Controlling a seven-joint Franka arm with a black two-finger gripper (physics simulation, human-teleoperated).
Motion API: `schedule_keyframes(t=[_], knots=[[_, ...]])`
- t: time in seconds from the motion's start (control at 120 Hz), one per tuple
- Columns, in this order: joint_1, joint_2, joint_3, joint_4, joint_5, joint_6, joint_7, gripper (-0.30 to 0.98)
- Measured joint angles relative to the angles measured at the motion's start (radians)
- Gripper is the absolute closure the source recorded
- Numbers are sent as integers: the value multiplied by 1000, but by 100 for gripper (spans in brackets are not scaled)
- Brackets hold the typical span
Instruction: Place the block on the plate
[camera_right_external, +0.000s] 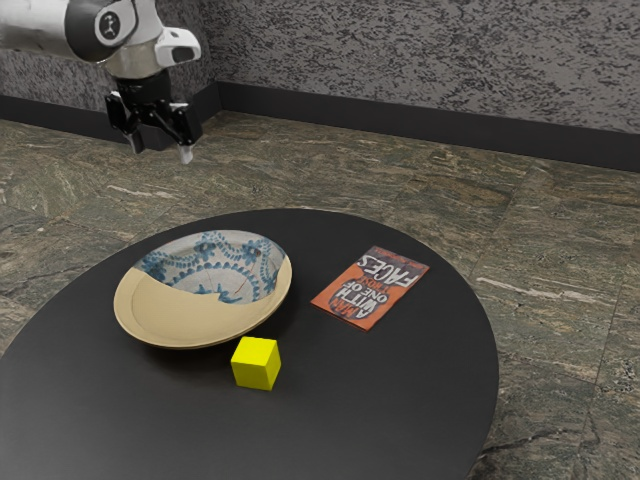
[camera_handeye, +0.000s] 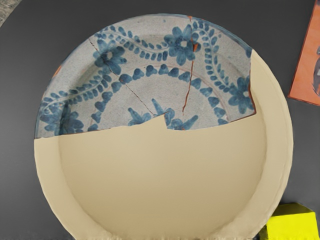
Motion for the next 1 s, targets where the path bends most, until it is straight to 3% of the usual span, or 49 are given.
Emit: schedule_keyframes(t=[0.1,0.3,0.617,1.0], knots=[[15,-3,1,-30,-3,3,22,0],[2,-45,3,-253,-35,104,33,0],[-92,-51,-1,-477,-54,292,-29,0],[-228,-56,-1,-620,-56,464,-143,0]])
